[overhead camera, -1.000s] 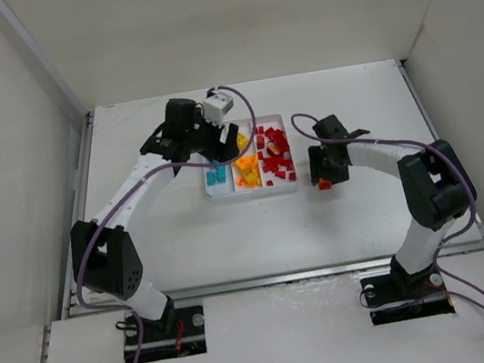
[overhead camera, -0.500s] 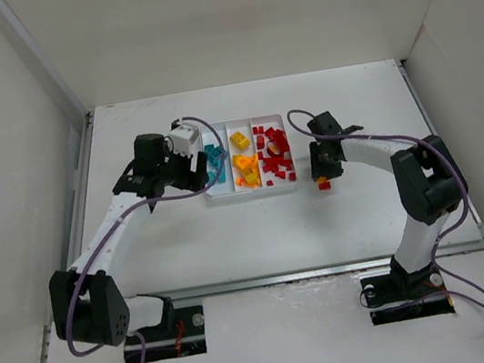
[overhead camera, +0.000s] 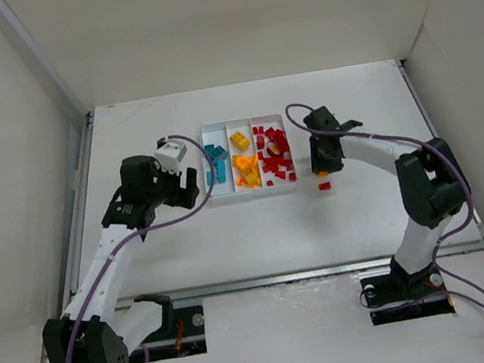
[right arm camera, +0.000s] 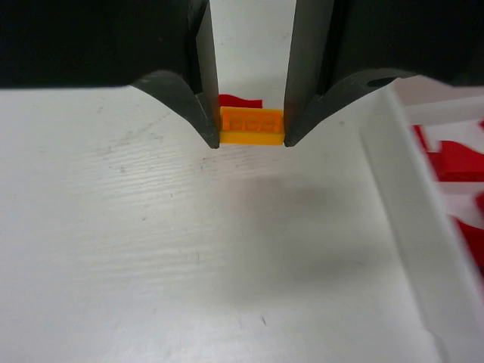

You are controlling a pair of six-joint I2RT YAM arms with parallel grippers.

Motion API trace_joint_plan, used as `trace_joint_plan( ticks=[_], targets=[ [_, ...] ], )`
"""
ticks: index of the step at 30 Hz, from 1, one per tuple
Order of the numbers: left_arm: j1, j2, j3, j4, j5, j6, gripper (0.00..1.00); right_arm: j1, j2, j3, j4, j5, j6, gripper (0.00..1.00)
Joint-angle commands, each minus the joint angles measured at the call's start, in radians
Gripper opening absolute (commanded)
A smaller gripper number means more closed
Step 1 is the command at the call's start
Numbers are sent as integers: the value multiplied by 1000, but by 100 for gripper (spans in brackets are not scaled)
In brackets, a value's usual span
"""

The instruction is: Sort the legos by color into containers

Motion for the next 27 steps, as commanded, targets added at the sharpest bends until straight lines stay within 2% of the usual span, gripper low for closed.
trace_joint_plan(
  ticks=[1,4,7,13,15,17,24,27],
  targets=[
    [23,-41,-22,47,11,-2,77,126,-115,166,-61,213,9,17],
    [34,-52,-31,47,11,-12,77,263,-115,237,-74,313,-15,17],
    [43,-61,-31,58,11,-12,77,327,-38,303,1,194,-96,17],
    [61,-80,-40,58,1,-22,77,360,167,442,26,79,-138,17],
    [62,-80,-40,58,1,-22,77,371,189,467,44,50,-147,17],
    [62,-80,-40,58,1,-22,77,371,204,479,53,25,-158,23],
    [62,-80,-40,58,11,-22,77,404,227,481,76,37,-179,27],
    [62,-80,-40,58,11,-22,77,414,249,481,76,28,-179,35]
  ],
)
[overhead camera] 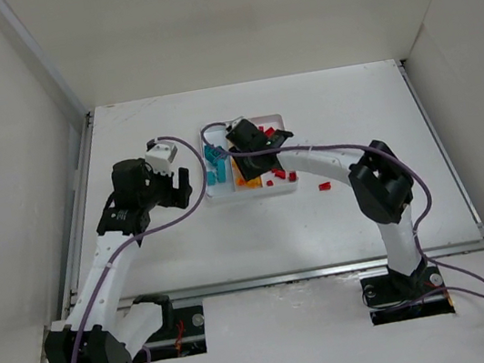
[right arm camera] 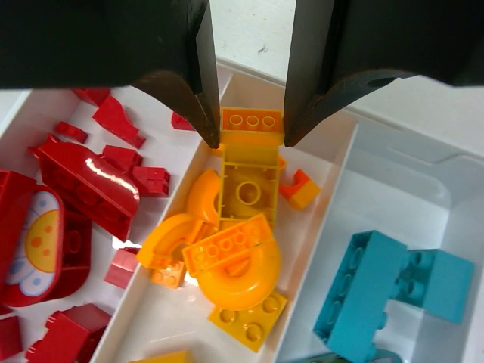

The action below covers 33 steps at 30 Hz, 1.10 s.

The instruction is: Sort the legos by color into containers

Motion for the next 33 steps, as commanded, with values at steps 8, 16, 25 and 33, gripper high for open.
trace_joint_plan(
  ticks=[8,16,25,33],
  targets=[
    [2,-34,-8,42,9,-16,77,12,0,82,23,-47,-35,46],
    [2,-34,-18,42,9,-16,77,12,-41,94,-26,-44,-47,73],
    [2,-34,-18,42,9,-16,78,-96,-348,-201,-88,111,112,79],
    [2,-43,-18,42,9,-16,78,-363,-439,-542,-68,-65,136,81]
  ],
)
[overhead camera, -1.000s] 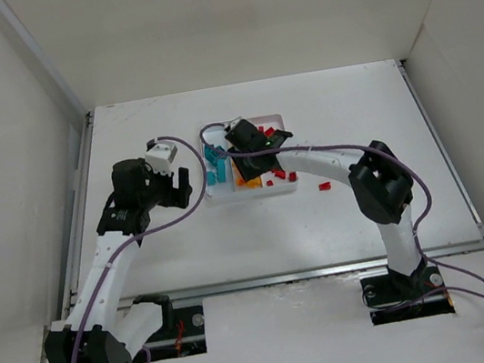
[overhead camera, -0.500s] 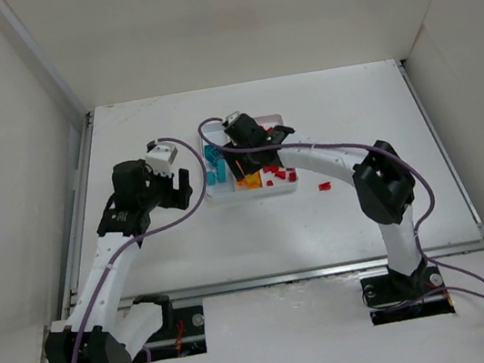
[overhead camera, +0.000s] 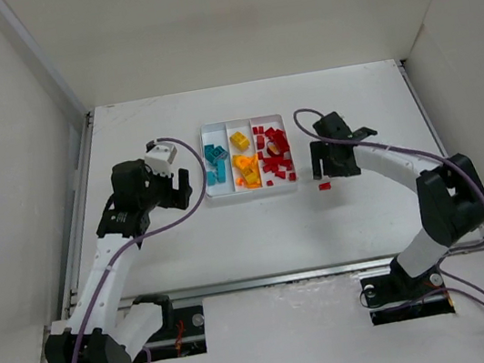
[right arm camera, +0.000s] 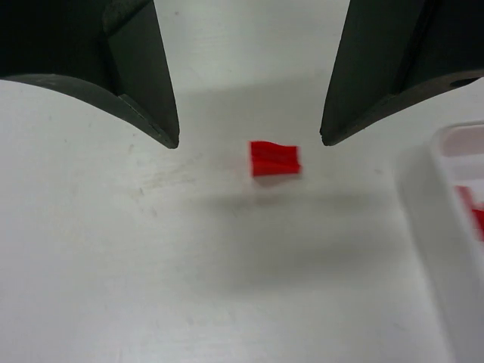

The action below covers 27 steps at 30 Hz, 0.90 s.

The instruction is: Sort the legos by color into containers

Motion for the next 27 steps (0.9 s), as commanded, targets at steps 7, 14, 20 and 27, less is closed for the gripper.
trace_joint_plan(
  ticks=[7,14,20,27],
  targets=[
    [2,-29,-4,35,9,-16,78,-39,83,-82,64,-98,46,81],
    [11,-47,-4,35,9,-16,78,-39,165,-42,64,-89,36,72],
    [11,-47,-4,35,9,-16,78,-20,174,-42,53,-79,36,41],
    [11,-47,-4,35,9,-16,78,-10,125,-33,34,-55,46,12]
  ],
)
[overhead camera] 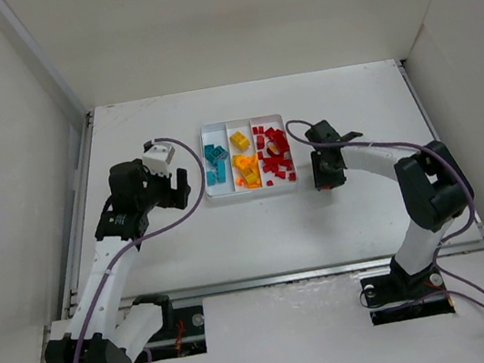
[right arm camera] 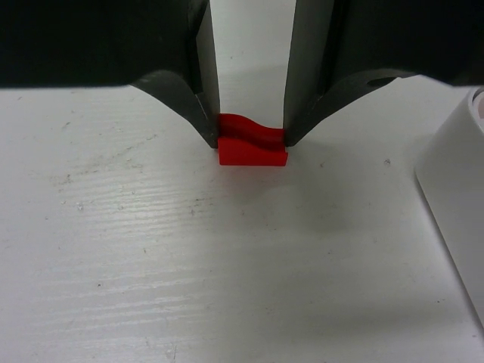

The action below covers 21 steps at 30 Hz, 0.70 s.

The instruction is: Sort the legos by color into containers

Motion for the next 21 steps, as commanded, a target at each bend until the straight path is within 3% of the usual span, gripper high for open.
trace_joint_plan(
  ticks=[1,8,14,18,19,20,21],
  targets=[
    [5,-22,-4,33,9,-16,78,11,-40,40,-10,32,14,12],
    [14,-22,-4,33,9,-16,78,204,-131,187,25,100,-116,10],
    [23,-22,-13,33,0,-16,78,231,73,396,7,115,-139,16],
    [32,-32,-13,33,0,-16,78,220,153,451,16,68,-159,37],
    [32,-32,-13,33,0,-16,78,220,162,462,16,48,-159,45],
    [32,-32,-13,33,0,-16,78,220,162,475,16,34,-170,63],
    [32,-32,-13,33,0,-16,78,220,162,476,16,34,-170,71]
  ],
)
